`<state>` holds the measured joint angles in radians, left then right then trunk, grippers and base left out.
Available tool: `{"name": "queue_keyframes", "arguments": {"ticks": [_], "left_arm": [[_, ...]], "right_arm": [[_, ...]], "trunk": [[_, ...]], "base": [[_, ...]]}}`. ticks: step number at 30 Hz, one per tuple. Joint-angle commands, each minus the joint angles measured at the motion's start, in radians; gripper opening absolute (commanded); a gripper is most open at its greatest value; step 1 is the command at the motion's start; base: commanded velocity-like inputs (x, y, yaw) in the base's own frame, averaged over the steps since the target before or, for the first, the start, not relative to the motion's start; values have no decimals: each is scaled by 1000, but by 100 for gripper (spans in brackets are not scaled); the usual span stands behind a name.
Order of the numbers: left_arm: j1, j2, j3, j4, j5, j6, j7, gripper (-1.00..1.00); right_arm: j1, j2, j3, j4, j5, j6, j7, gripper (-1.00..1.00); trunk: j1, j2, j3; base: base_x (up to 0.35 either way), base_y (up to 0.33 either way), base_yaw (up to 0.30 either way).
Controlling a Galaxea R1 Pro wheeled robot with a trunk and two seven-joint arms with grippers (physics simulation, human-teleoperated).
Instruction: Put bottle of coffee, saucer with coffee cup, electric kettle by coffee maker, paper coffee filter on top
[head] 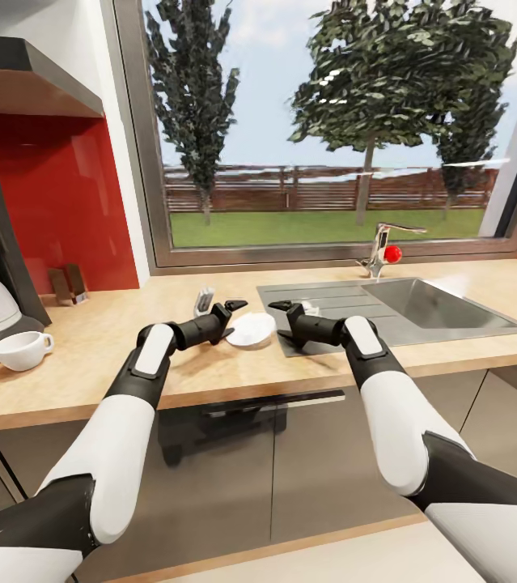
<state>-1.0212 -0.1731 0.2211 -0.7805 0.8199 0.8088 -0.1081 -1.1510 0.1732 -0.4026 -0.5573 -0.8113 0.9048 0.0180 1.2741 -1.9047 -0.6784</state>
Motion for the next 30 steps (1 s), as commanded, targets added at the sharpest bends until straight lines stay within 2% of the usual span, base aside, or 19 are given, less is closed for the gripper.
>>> {"name": "queue_keyframes", "arguments": {"ticks": [1, 24, 30], "left_arm": [[0, -1, 11, 9, -29, 6, -2, 100], [0, -1, 20, -2, -30, 6, -2, 100], [0, -1, 17, -2, -30, 6, -2, 100]], "right_arm": [[-2, 1, -5, 27, 29, 8, -1, 100], [-7, 1, -2, 28, 27, 8, -1, 100], [-9, 1, 34, 28, 26, 8, 0, 100]], "trunk": [[0, 0, -2], [0, 0, -2], [0, 0, -2]], "base": [[0, 0, 0], [0, 0, 0], [0, 0, 0]]}}
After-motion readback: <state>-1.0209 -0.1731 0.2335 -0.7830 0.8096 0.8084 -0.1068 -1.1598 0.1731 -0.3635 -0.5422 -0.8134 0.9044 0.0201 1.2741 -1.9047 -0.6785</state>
